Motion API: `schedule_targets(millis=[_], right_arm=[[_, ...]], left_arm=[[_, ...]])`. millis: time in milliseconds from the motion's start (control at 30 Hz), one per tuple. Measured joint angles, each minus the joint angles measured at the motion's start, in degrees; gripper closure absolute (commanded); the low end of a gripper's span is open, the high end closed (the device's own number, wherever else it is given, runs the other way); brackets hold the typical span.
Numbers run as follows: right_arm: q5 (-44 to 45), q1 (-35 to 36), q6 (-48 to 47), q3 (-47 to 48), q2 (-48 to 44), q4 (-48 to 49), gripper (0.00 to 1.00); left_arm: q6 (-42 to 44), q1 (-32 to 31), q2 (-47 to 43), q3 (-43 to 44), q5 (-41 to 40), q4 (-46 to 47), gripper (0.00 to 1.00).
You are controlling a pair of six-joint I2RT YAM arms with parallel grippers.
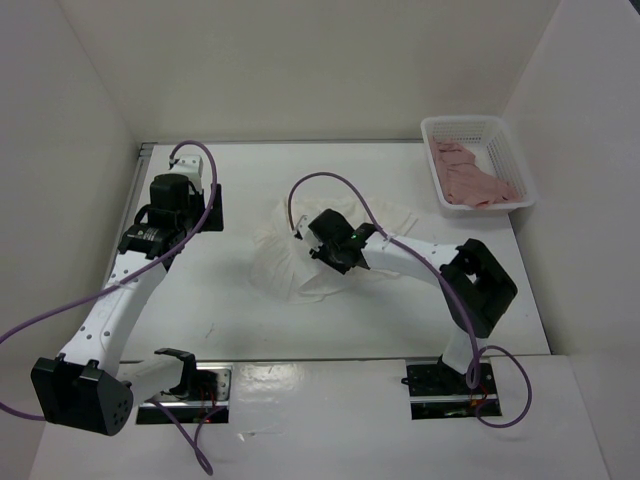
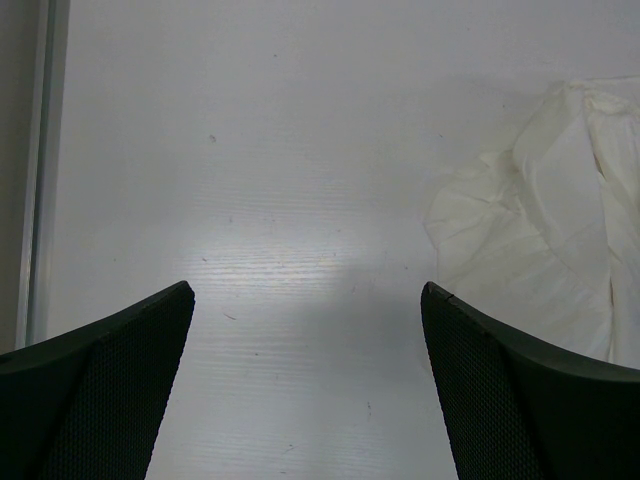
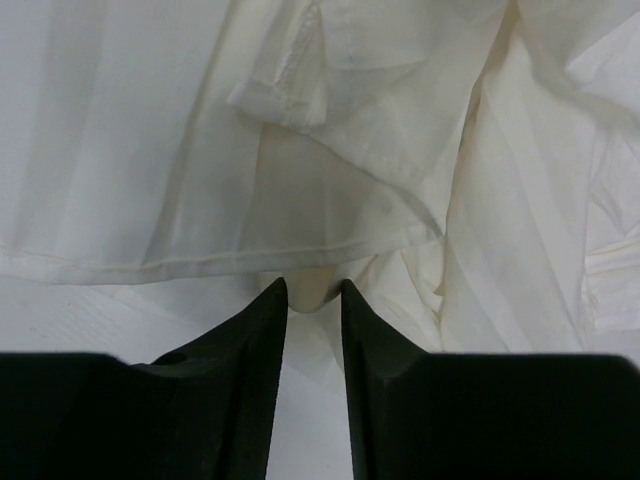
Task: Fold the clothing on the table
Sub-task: Flatten the skirt out
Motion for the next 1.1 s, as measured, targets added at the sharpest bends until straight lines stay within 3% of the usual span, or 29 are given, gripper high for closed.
schedule_targets(millis=[267,633,933,1100], right_arm=[[0.6,0.0,-0.3,0.0,0.7,0.4,1.00],[1.2,-0.2,-0.2,5.6,-1.3,-3.3,1.00],[-2.6,-6.8,-0.4,25.7,-16.6,-8.9,1.00],[-9.1,-7.8,-0.4,39.4,-18.6,-13.6,1.00]], left_arm=[[0.0,0.0,0.0,0.0,0.0,0.0,0.00],[0.0,0.0,0.0,0.0,0.0,0.0,0.00],[0.0,0.0,0.0,0.0,0.0,0.0,0.00],[0.0,0.0,0.0,0.0,0.0,0.0,0.00]])
